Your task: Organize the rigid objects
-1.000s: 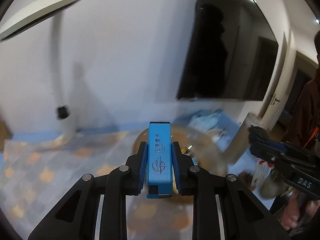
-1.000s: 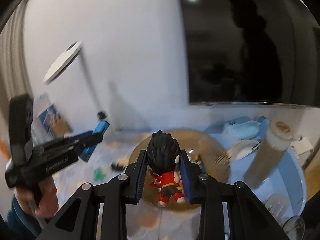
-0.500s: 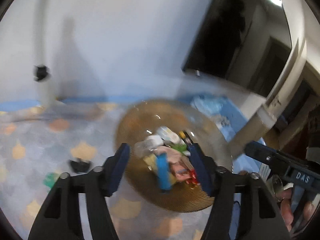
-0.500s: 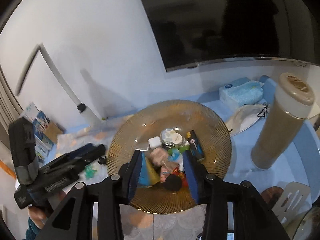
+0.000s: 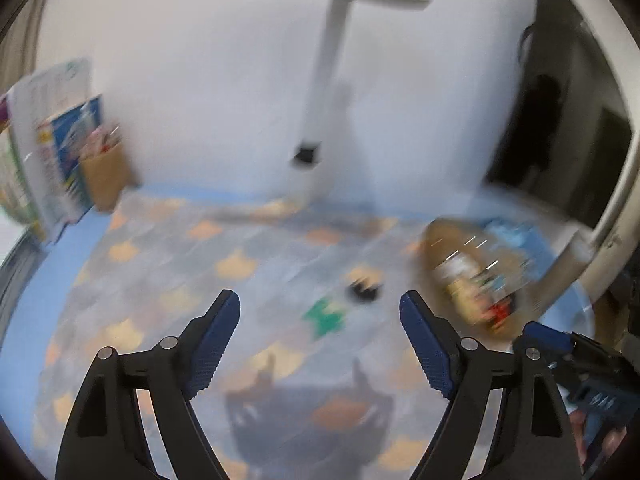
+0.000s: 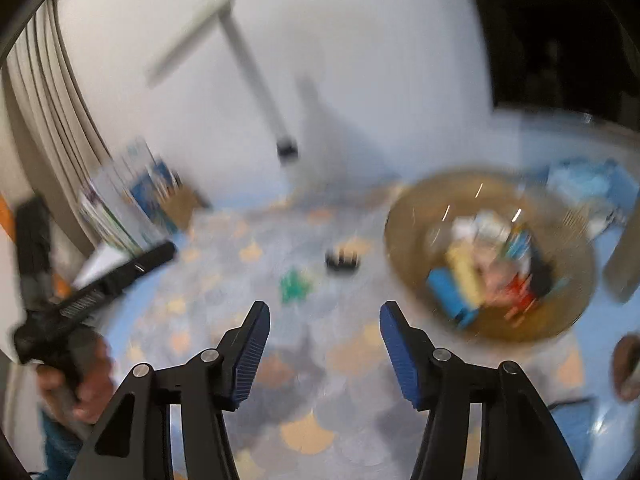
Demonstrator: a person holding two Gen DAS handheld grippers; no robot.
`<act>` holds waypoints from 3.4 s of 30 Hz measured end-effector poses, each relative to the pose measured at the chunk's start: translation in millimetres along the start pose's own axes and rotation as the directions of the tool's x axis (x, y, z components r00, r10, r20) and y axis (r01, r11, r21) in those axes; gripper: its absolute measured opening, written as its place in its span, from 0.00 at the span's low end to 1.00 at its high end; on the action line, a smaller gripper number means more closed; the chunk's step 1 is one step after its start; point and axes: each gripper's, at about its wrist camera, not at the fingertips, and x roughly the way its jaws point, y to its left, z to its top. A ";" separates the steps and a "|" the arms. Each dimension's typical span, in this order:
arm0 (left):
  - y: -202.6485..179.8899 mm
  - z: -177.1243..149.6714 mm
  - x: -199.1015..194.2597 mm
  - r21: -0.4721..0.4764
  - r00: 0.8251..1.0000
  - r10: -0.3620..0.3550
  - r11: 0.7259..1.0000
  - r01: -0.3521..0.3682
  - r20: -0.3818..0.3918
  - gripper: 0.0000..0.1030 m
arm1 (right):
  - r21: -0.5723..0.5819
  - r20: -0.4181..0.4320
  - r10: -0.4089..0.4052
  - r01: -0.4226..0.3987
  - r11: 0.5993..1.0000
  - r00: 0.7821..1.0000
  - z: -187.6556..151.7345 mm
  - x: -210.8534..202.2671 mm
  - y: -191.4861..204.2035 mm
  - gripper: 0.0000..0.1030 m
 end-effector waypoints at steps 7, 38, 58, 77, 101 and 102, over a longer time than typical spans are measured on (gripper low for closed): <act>34.7 -62.1 65.0 0.041 0.992 0.090 0.995 -0.087 -0.090 0.79 | -0.085 -0.078 -0.137 0.131 0.988 0.987 -43.7 91.3 9.7 0.54; 44.9 -81.7 92.1 0.042 0.979 0.150 0.988 -0.146 -0.135 0.79 | -0.168 -0.141 -0.255 0.231 0.958 0.956 -50.8 136.3 -9.8 1.00; 41.9 -83.7 96.2 0.073 0.971 0.181 0.982 -0.172 -0.155 0.79 | -0.167 -0.141 -0.256 0.232 0.958 0.956 -49.9 136.9 -8.9 1.00; 41.7 -83.0 93.9 0.055 0.976 0.162 0.986 -0.156 -0.142 0.79 | -0.166 -0.141 -0.256 0.232 0.958 0.956 -49.8 137.1 -8.7 1.00; 41.9 -82.9 92.6 0.043 0.980 0.145 0.989 -0.140 -0.136 0.79 | -0.166 -0.141 -0.256 0.232 0.958 0.956 -49.8 137.1 -8.9 1.00; 42.2 -82.8 92.4 0.040 0.981 0.142 0.990 -0.138 -0.135 0.79 | -0.166 -0.141 -0.256 0.232 0.958 0.956 -49.8 137.1 -9.0 1.00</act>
